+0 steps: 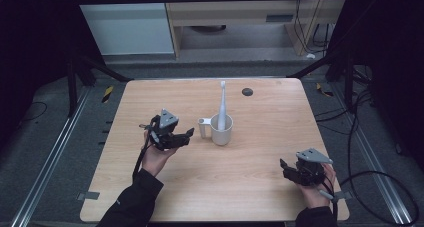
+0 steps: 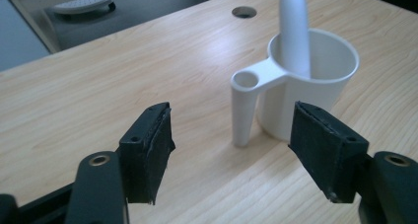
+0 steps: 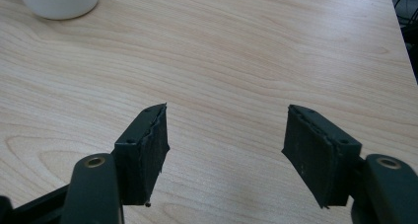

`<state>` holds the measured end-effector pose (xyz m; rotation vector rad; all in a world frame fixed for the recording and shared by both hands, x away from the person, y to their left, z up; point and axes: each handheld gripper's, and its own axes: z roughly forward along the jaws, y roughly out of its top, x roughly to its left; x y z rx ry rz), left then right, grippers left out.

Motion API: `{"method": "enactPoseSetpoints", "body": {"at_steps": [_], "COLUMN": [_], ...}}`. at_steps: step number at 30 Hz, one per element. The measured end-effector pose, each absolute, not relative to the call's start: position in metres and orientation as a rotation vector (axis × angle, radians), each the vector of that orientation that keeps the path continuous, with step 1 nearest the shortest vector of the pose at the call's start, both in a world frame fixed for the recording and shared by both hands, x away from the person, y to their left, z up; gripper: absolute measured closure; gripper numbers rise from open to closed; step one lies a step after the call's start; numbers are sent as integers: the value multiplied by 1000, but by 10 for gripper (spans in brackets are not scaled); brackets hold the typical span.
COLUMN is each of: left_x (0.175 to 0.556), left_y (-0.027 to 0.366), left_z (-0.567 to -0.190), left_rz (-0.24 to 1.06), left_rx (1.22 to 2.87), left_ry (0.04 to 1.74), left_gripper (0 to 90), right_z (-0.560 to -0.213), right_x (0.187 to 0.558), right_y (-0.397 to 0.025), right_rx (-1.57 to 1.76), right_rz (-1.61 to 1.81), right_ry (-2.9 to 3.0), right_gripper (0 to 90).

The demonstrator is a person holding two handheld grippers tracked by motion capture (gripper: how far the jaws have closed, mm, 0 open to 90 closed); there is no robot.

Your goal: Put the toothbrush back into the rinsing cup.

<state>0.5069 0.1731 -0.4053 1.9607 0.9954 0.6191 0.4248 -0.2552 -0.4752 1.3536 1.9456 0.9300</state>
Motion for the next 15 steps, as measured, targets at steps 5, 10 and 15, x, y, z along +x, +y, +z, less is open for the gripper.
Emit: {"method": "enactPoseSetpoints", "body": {"at_steps": [5,10,15], "left_x": [498,490,484], "left_y": [194,213,230], "left_z": [-412,-422,-433], "left_rz": [635,654,690], "left_rx": [1961,1972,1996], "left_ry": [1037,1083,1119], "left_gripper": [283,256,247], "right_z": [-476,-477,-477], "right_x": [424,424,424], "right_y": [-255,-255,-256], "right_rx": [1353,1354,1350], "right_rz": [924,908,902], "right_ry": [1943,1947,1947], "right_gripper": [320,307,297]}}
